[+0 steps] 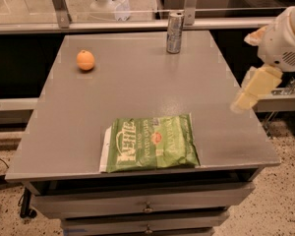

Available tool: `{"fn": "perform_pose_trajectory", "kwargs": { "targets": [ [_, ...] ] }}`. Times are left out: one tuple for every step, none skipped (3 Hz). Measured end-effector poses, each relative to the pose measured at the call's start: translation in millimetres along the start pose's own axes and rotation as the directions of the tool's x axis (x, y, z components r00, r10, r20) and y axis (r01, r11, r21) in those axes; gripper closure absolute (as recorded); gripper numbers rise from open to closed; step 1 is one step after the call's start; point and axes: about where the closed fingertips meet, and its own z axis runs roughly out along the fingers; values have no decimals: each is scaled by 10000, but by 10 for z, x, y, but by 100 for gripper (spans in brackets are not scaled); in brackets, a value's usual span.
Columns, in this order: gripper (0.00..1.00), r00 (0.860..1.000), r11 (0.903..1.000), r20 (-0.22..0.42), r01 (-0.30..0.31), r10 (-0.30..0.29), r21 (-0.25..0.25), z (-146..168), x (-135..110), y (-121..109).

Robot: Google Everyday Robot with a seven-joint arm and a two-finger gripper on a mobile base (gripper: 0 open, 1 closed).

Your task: Move redbull can near green jalapeno chip bag

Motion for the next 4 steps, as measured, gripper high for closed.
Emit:
{"fn": "perform_pose_trajectory", "kwargs": {
  "targets": [
    [0, 9905, 9972, 1219, -675, 631, 325, 429, -124, -440],
    [0, 9645, 9902, 2318, -1366, 1265, 281, 883, -325, -821],
    [0, 9113, 9757, 3577, -2193, 2042, 18, 1243, -527, -1187],
    [0, 8111, 9488, 5050, -3109, 2952, -553, 1541, -721, -1509]
  ]
}}
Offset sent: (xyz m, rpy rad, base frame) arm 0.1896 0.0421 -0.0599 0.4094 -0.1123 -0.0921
